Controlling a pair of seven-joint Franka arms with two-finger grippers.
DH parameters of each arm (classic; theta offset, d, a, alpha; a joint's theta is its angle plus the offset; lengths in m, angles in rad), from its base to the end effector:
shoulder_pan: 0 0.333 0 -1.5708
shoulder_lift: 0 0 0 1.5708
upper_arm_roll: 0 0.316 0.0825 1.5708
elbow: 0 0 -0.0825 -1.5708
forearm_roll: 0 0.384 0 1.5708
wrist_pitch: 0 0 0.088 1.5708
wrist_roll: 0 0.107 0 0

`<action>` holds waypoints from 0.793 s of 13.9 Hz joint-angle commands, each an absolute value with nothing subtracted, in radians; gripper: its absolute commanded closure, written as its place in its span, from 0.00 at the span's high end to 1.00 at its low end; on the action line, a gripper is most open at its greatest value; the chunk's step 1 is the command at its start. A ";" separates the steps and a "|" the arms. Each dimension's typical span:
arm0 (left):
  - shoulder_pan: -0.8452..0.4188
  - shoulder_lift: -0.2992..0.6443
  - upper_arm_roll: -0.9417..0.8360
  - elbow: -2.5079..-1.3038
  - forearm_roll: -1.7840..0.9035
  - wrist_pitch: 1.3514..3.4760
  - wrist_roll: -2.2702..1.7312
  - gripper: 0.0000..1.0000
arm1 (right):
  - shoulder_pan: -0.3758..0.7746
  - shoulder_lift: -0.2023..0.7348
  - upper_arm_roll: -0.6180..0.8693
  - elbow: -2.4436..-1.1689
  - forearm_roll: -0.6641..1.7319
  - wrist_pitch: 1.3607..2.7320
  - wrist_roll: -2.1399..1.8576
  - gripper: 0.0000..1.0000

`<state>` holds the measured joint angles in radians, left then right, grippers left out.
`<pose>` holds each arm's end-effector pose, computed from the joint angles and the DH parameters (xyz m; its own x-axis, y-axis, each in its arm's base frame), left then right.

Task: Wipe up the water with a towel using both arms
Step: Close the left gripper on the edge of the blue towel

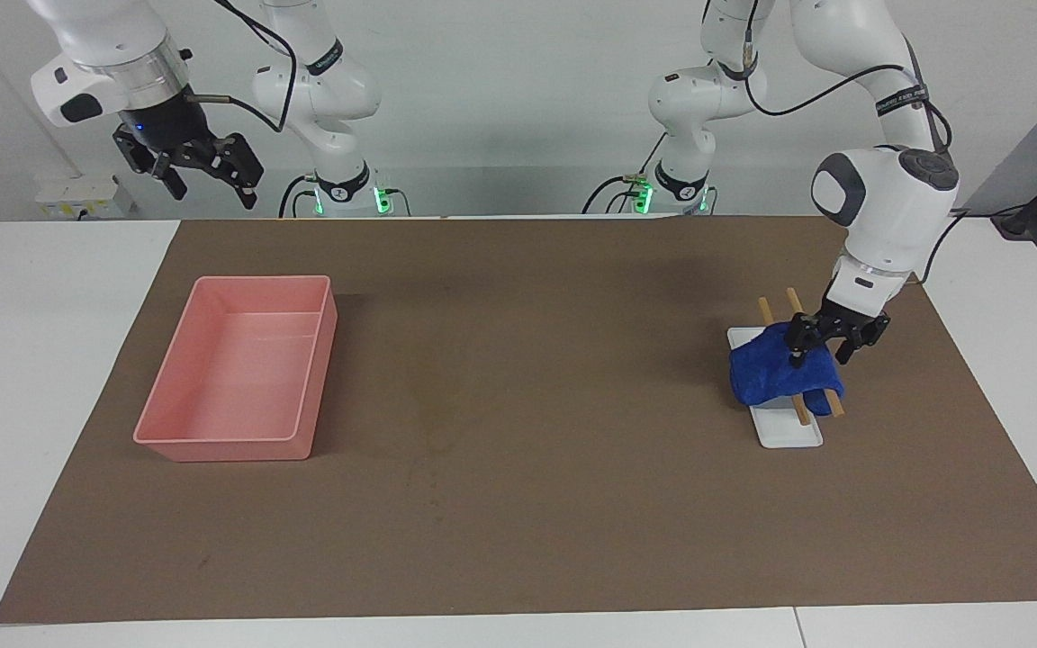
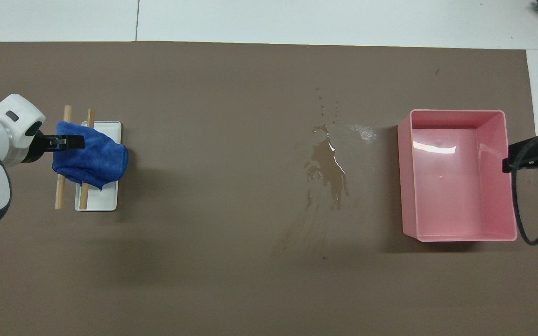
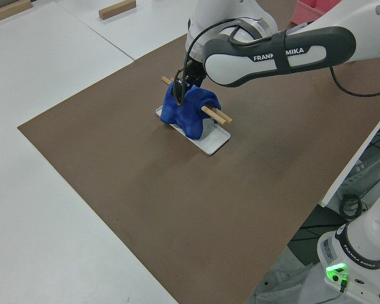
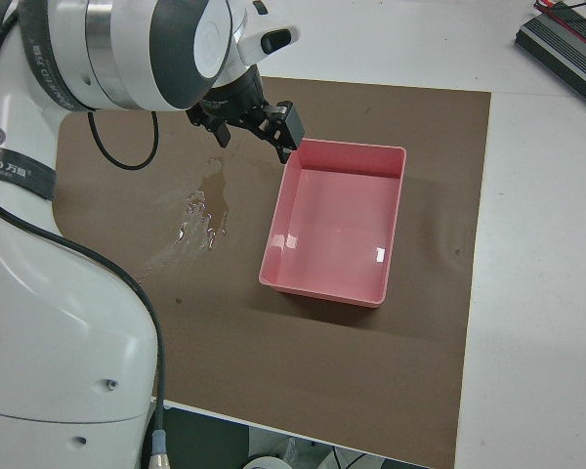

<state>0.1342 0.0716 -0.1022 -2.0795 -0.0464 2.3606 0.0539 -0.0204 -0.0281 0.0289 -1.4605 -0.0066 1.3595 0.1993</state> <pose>0.5793 0.0187 0.4146 0.9777 0.0121 0.2096 0.0049 -0.9994 0.0348 0.5225 0.0039 0.6728 0.9791 -0.1911 -0.0699 -0.1900 -0.9815 0.0216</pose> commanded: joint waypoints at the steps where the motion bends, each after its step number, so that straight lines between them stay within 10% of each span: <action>1: 0.126 0.071 -0.097 -2.072 -0.058 2.344 0.048 0.69 | -0.029 -0.029 0.032 -1.454 0.003 1.355 0.184 1.00; 11: 0.126 0.089 -0.095 -1.999 -0.058 2.241 0.048 0.06 | -0.031 -0.035 0.032 -1.462 0.003 1.355 0.183 1.00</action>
